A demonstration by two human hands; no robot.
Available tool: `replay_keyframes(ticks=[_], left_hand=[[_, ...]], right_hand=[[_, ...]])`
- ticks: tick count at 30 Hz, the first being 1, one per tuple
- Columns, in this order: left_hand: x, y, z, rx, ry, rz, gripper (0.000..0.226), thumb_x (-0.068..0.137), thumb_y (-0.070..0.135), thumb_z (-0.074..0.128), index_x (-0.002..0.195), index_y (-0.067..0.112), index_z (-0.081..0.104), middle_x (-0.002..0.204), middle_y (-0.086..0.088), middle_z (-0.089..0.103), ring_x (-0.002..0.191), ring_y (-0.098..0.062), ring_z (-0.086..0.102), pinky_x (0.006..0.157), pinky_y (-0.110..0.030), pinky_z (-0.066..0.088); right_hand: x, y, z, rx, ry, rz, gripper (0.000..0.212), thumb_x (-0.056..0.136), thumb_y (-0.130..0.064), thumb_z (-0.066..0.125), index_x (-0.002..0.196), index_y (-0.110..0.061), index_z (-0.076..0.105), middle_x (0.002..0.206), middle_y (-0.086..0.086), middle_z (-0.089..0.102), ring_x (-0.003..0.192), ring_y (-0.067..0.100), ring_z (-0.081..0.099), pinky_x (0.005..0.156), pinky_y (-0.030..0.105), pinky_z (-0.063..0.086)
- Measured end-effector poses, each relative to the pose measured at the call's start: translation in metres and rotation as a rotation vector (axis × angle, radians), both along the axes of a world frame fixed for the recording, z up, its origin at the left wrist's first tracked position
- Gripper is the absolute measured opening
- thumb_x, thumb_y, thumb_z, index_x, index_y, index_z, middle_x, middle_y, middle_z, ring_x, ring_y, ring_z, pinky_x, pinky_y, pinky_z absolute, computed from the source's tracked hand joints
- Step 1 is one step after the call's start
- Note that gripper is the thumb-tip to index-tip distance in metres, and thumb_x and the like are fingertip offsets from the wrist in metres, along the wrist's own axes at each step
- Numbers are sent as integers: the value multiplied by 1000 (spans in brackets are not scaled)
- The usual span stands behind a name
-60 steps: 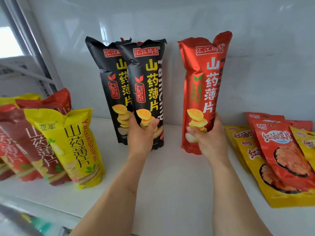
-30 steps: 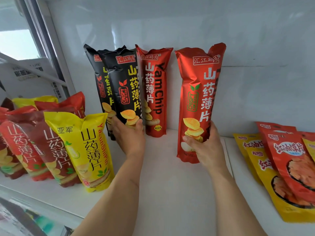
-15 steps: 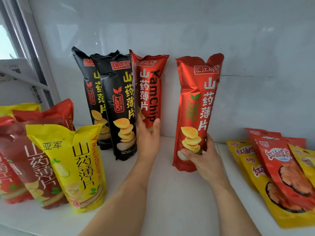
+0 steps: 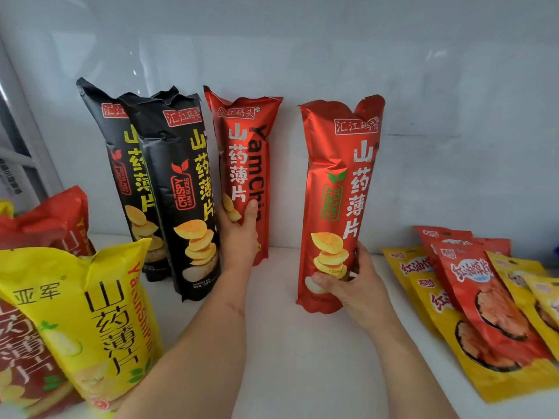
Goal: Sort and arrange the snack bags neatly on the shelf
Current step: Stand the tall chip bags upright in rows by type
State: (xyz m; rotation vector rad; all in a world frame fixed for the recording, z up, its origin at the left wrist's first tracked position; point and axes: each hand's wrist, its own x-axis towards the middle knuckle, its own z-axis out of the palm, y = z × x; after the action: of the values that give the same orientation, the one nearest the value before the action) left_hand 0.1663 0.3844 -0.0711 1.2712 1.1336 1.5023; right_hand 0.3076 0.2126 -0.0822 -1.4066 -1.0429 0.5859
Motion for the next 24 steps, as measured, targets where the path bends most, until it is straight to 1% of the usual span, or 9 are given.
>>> replay_keyframes(ticks=[4, 8, 11, 13, 14, 16, 18, 21, 24], left_hand=[[1, 3, -1, -110, -74, -20, 84, 81, 62, 69, 147, 27, 29, 123, -3, 59, 96, -24, 68, 87, -44, 58], [7, -3, -2, -82, -76, -134, 83, 79, 54, 76, 143, 27, 31, 124, 0, 55, 100, -21, 68, 61, -24, 55], [18, -8, -5, -36, -50, -212, 91, 70, 62, 78, 143, 26, 38, 132, 0, 47, 109, -20, 63, 54, -13, 53], [25, -14, -8, -22, -37, -240, 89, 75, 61, 75, 147, 25, 36, 134, 2, 40, 111, -18, 58, 57, -13, 54], [29, -17, -10, -34, -43, -265, 90, 75, 63, 74, 147, 26, 35, 136, 3, 41, 112, -17, 58, 64, -19, 57], [35, -25, -16, -85, -98, -343, 95, 65, 75, 74, 142, 33, 39, 136, 4, 52, 112, -20, 64, 82, -37, 60], [41, -32, -23, -140, -117, -402, 91, 60, 81, 73, 134, 37, 42, 128, 3, 64, 106, -23, 70, 89, -48, 58], [45, -41, -25, -137, -108, -482, 72, 76, 67, 70, 132, 34, 41, 120, 7, 65, 100, -12, 69, 88, -37, 57], [50, -41, -24, -129, -117, -536, 73, 74, 62, 69, 134, 28, 47, 121, 7, 67, 99, -8, 69, 83, -30, 57]], right_hand=[[6, -3, -4, -9, -23, -30, 91, 56, -40, 94, 133, -41, 46, 121, -19, 63, 109, 3, 62, 84, 26, 54], [4, -8, -1, -16, -44, -51, 88, 57, -38, 93, 132, -39, 48, 119, -19, 64, 108, 2, 63, 85, 26, 55], [1, -16, 2, -13, -49, -67, 84, 59, -36, 93, 129, -41, 48, 118, -20, 64, 106, 0, 62, 82, 22, 54], [0, -23, 4, -10, -34, -72, 81, 60, -34, 92, 125, -45, 46, 118, -20, 63, 106, 0, 61, 80, 21, 53], [0, -26, 4, 0, -26, -78, 80, 60, -32, 93, 123, -45, 46, 117, -19, 64, 105, 0, 62, 78, 19, 53], [0, -33, 5, 14, -29, -94, 77, 59, -29, 93, 120, -45, 49, 115, -21, 64, 101, -5, 63, 71, 15, 53], [0, -38, 4, 19, -26, -102, 72, 59, -28, 93, 113, -48, 50, 112, -23, 64, 96, -11, 63, 65, 11, 52], [1, -44, 3, 16, -8, -100, 73, 59, -27, 93, 111, -53, 48, 112, -25, 64, 94, -13, 63, 64, 9, 52], [1, -48, 3, 6, -13, -110, 76, 61, -29, 93, 115, -53, 45, 115, -27, 61, 96, -14, 61, 63, 10, 51]])
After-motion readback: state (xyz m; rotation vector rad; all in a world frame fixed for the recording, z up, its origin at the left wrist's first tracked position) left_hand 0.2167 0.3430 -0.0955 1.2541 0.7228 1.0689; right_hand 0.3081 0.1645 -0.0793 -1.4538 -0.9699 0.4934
